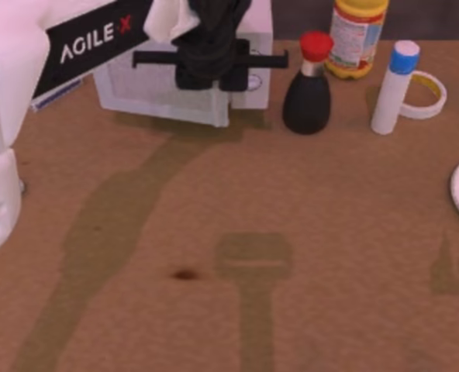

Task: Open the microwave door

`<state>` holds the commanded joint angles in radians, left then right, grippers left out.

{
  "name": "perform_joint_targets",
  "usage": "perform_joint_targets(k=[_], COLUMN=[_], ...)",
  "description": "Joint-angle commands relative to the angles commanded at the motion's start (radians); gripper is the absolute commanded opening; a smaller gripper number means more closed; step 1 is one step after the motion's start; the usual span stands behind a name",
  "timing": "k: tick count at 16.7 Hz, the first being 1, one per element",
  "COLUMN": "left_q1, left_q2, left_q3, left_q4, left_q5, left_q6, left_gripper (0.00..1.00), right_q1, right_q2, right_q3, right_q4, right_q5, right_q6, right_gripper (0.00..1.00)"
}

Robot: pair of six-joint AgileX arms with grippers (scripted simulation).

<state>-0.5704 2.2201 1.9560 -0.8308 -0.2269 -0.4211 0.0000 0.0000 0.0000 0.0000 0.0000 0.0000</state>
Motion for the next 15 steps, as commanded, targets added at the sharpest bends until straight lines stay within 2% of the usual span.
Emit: perform_joint_targets(k=[8,15], left_q1=[0.02,0.021], left_q2=[-0.1,-0.105], left_q3=[-0.152,-0.161], left_q4=[0.079,0.083], left_q5=[0.047,0.05], left_q6=[0.105,0.111], left_gripper=[0.0,0.0], right_q1=[0.0,0.0], right_q2=[0.0,0.0], right_q3=[0.0,0.0], right_q4=[0.0,0.0], right_q5=[0.0,0.0], right_q6=[0.0,0.0], right_gripper=[1.0,1.0])
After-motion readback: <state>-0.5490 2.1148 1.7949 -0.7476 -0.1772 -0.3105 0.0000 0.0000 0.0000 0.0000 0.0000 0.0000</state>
